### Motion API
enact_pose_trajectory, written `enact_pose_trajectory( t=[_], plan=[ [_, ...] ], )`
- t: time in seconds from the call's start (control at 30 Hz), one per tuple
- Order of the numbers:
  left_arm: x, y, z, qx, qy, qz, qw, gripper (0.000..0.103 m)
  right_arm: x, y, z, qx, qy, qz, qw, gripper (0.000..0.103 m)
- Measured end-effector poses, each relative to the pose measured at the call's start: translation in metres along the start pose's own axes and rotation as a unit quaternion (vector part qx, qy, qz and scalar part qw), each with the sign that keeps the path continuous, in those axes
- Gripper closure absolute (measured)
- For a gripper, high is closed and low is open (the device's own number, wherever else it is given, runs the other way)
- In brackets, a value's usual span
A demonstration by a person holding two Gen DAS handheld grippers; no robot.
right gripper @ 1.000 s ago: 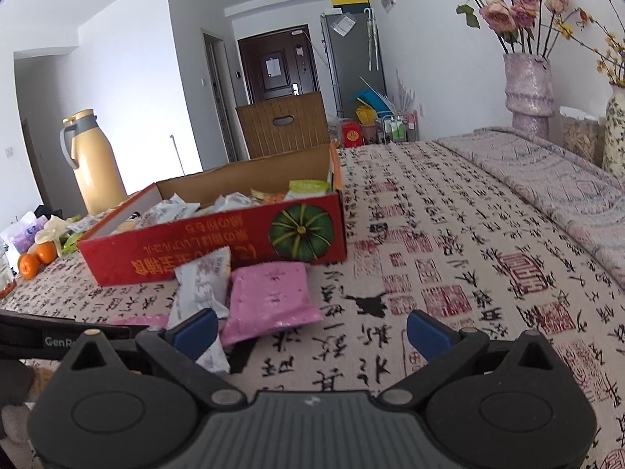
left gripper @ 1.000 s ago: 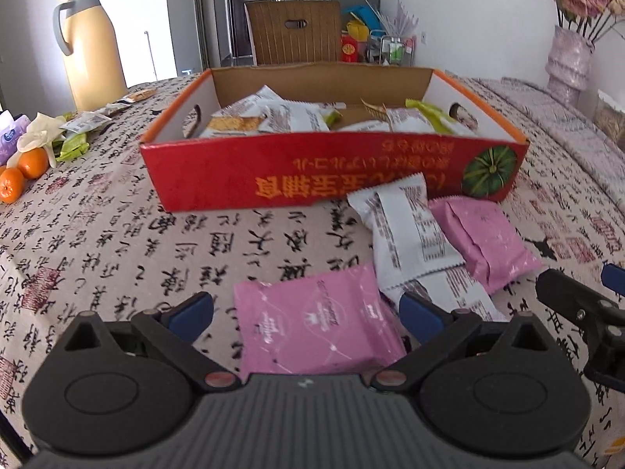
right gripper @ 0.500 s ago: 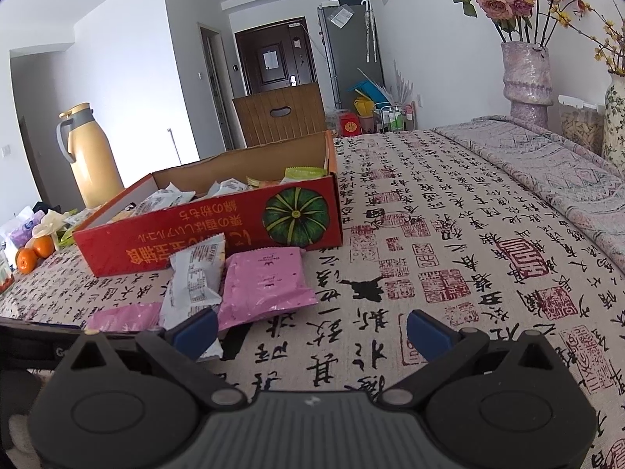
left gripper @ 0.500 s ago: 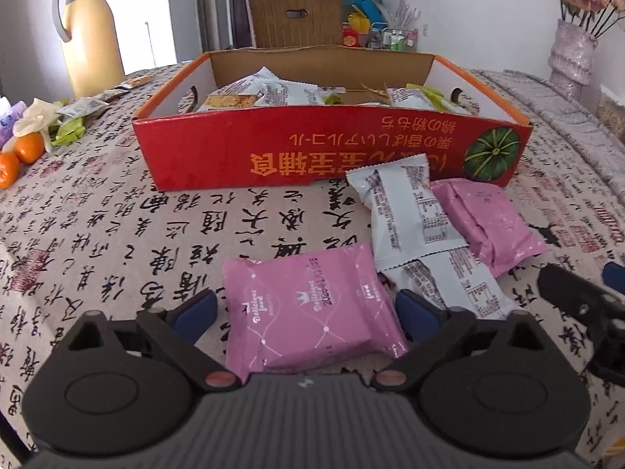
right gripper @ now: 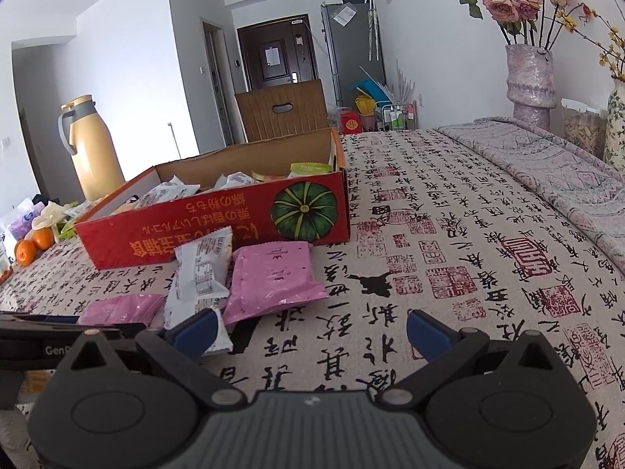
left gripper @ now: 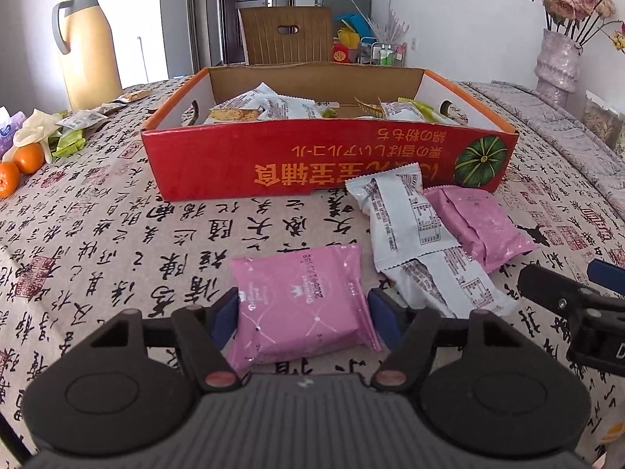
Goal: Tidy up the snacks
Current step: 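Grasp a white snack packet with the right tool while the left tool holds the pink packet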
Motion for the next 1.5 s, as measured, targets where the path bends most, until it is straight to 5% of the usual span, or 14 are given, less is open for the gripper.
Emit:
enact_pose_trajectory(
  t=[0.57,1.1,1.5],
  plan=[
    [0.019,0.009,0.042,0.021,-0.001,-0.036,0.9991,0.033,-0.012,0.005,0.047,0.020,0.032,0.005,0.999,0.002],
    [0.018,0.006,0.067,0.043,-0.012,-0.039,0.9983,0.032,-0.045,-0.012,0.088,0.058,0.016,0.051,0.997,0.043],
    [0.028,0.005,0.071,0.045,-0.015,-0.047,0.9978,0.032,-0.032,-0.020,0.101,0.095,0.029,0.049,0.994,0.060]
  ],
)
Point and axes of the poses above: each gripper's, at about its wrist camera, not at the fingertips, and x roughly against the way its jaws point, z to its left, y to its top, the point moved 10 cm from there along -x, roughly the way its jaws point, and after that the axes turned 7 degrees about y, right-handed, at the moved point
